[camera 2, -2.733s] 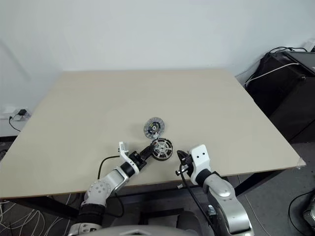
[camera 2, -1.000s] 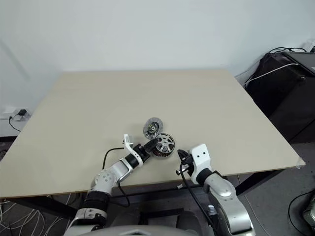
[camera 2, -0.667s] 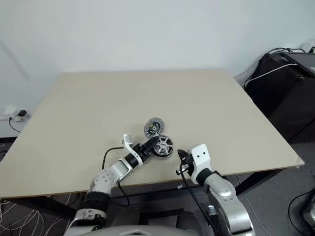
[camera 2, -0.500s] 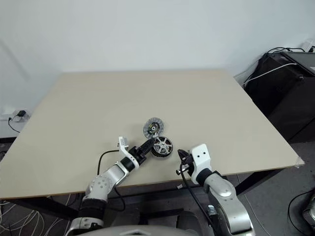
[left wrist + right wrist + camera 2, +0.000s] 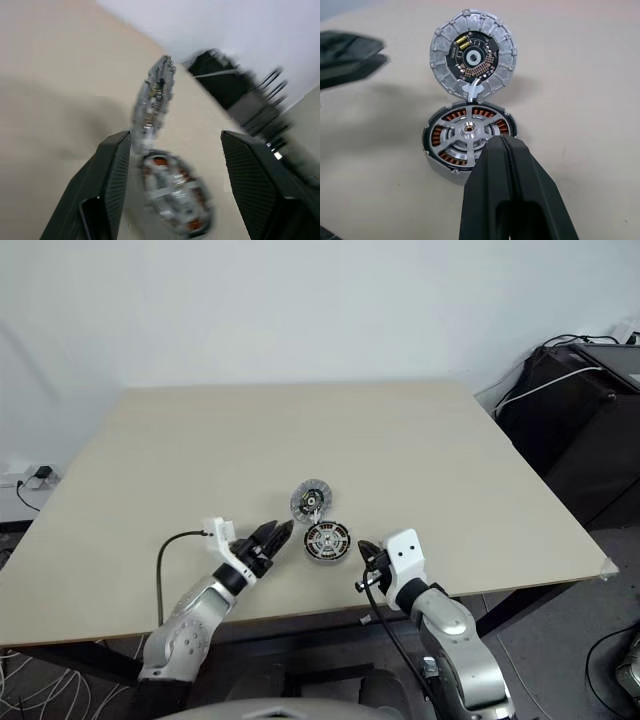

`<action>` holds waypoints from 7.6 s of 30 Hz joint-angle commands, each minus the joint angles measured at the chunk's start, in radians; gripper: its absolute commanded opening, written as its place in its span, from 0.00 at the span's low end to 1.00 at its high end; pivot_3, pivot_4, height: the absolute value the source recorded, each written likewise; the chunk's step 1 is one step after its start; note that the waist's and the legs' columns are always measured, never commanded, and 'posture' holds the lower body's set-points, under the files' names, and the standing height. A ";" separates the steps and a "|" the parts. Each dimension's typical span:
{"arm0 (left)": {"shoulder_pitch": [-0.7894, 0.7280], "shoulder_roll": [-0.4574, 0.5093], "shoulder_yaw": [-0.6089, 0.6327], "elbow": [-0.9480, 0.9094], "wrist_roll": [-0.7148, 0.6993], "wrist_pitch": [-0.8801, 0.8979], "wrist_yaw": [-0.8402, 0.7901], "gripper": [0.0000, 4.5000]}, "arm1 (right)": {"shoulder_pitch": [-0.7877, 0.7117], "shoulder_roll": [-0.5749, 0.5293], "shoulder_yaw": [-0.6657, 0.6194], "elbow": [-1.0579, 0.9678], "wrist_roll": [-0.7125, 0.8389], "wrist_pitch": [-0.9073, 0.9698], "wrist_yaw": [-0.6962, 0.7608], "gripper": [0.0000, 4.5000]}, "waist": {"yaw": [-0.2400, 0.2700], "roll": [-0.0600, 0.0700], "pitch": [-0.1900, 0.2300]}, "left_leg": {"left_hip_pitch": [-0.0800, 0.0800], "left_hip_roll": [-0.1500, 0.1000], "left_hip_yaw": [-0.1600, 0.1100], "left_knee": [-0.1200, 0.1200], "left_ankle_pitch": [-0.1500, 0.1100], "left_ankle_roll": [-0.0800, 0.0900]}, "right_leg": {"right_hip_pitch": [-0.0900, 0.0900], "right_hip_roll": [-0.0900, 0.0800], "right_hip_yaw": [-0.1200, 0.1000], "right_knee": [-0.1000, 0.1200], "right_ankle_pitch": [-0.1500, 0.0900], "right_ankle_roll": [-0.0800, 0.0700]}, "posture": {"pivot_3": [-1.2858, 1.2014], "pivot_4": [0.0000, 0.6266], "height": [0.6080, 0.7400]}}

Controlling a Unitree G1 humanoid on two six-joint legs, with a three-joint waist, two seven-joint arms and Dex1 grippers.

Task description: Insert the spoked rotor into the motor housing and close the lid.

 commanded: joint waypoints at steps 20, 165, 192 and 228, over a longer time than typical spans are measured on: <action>0.202 0.091 -0.143 0.038 0.263 -0.430 -0.102 0.02 | -0.396 0.116 0.137 0.452 -0.130 -0.070 0.056 0.00 | -0.001 0.007 0.000 | 0.000 0.001 0.002 -0.002 0.000 0.000 | -0.002 0.000 0.001 0.001 0.000 -0.001 | 0.52 0.00 1.00; 0.130 0.023 -0.139 0.078 0.222 -0.302 -0.033 0.00 | -0.653 -0.381 0.429 0.454 -0.434 -0.381 0.617 0.49 | -0.001 0.008 0.001 | -0.001 0.008 0.011 0.001 0.001 -0.001 | -0.004 0.005 0.002 0.000 0.004 -0.001 | 0.52 0.00 1.00; 0.136 0.007 -0.132 0.079 0.220 -0.306 -0.015 0.00 | -0.715 -0.322 0.427 0.643 -0.587 -0.553 0.631 0.03 | -0.003 0.008 0.001 | 0.001 0.008 0.011 0.003 0.001 -0.002 | -0.003 0.005 0.003 0.002 0.004 -0.001 | 0.52 0.00 1.00; 0.124 0.008 -0.139 0.088 0.218 -0.290 -0.025 0.00 | -0.534 -0.153 0.262 0.172 -0.246 0.433 0.493 0.03 | 0.000 0.008 0.001 | -0.003 0.009 0.012 0.003 0.001 -0.001 | -0.006 0.005 0.003 0.002 0.005 -0.002 | 0.52 0.00 1.00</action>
